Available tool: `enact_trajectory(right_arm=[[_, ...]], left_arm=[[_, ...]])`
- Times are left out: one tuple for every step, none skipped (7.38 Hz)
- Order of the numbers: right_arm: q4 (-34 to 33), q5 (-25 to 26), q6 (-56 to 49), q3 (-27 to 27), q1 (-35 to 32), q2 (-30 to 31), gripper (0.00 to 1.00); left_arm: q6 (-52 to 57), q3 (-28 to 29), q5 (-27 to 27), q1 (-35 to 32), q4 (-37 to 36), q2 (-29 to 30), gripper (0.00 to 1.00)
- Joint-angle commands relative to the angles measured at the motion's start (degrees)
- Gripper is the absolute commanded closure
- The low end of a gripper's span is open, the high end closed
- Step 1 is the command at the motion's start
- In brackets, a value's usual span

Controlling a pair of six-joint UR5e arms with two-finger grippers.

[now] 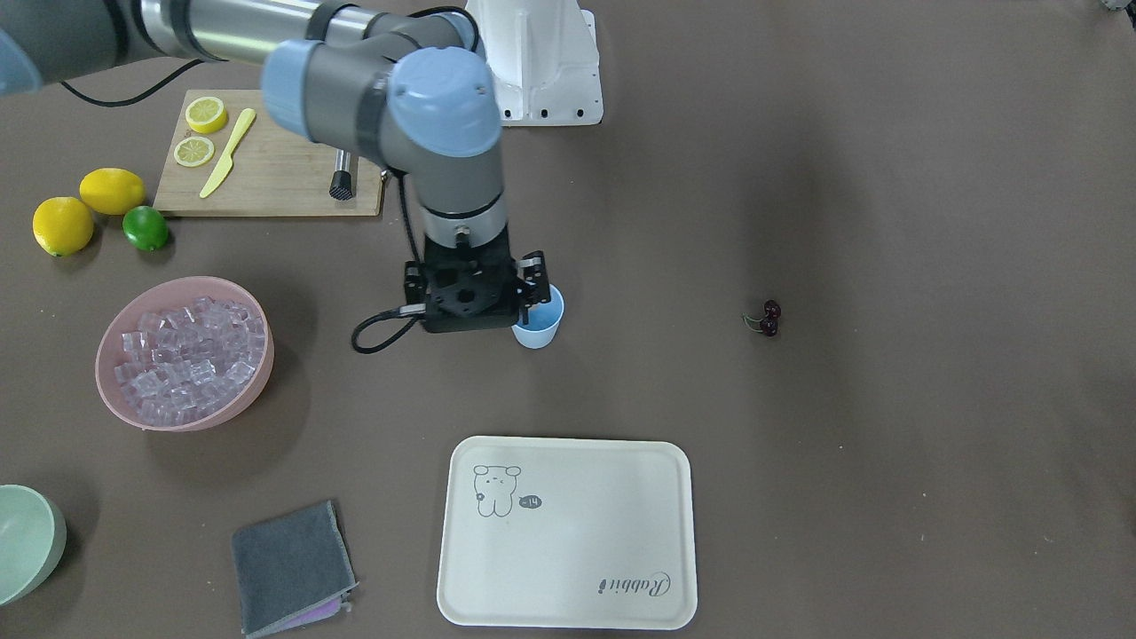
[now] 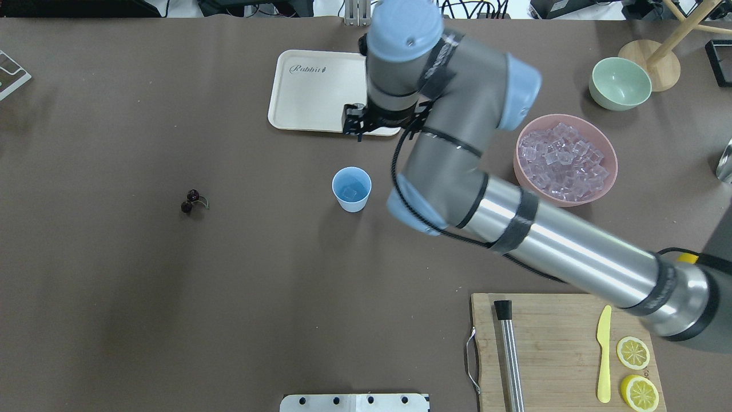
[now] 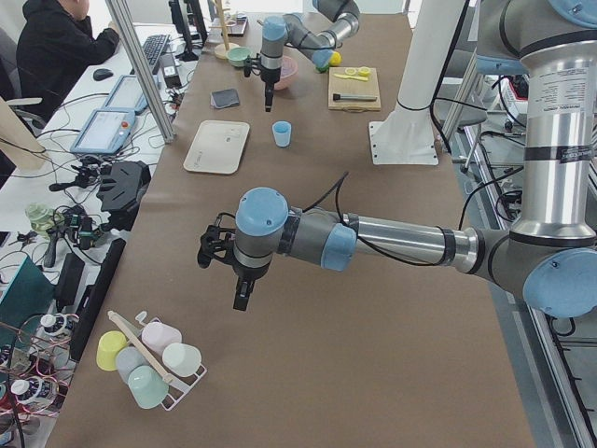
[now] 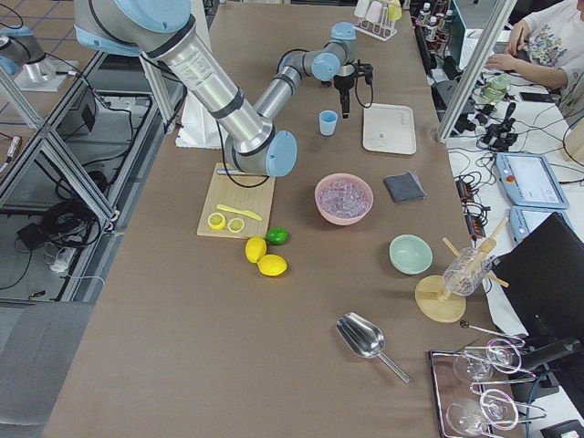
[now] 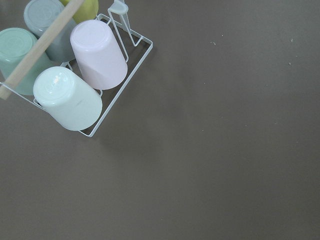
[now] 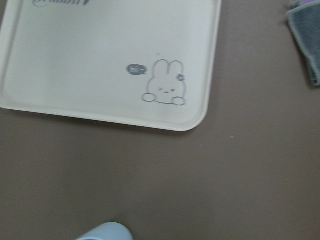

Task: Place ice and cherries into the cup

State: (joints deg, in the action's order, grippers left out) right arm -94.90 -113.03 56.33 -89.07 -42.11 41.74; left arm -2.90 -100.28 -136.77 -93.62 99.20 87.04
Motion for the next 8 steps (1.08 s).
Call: enact_trajectory(right_arm=[[0.1,-5.8,-15.0,-12.1,-8.0,17.3,0.01],[0.6,-5.6,-23.3,-13.9,-9.6,23.2,0.01],[0.7,-5.1,-28.0,-12.5,-9.6,25.8,0.01],[3.6,-5.2,-28.2,-9.7,-9.6,26.4,0.01],[8.2,-5.4,-28.1,-7.8,-9.6,27.9,0.01],[11.7,-5.5,-27.9,-6.4,-9.6,28.1,0.01],[11.8,-5.5,-28.3,-5.9,-9.6,28.1,0.01],[11.9,-4.9,-28.5,-4.9,-9.5,27.7,0.01]], left_arm=[[-0.1,0.1,0.0,0.5,0.0,0.0,0.02],[0.0,-0.3,-0.1,0.5,0.0,0.0,0.02],[-0.1,-1.1,-0.1,0.4,-0.1,-0.1,0.02],[-0.1,-1.4,-0.1,0.4,-0.1,-0.2,0.02],[-0.1,-1.6,-0.1,0.4,-0.1,-0.3,0.02],[0.0,-1.1,0.0,0.5,-0.1,0.0,0.02],[0.0,-1.0,0.1,0.5,0.0,0.0,0.02],[0.0,-1.0,0.1,0.5,0.0,0.0,0.02]])
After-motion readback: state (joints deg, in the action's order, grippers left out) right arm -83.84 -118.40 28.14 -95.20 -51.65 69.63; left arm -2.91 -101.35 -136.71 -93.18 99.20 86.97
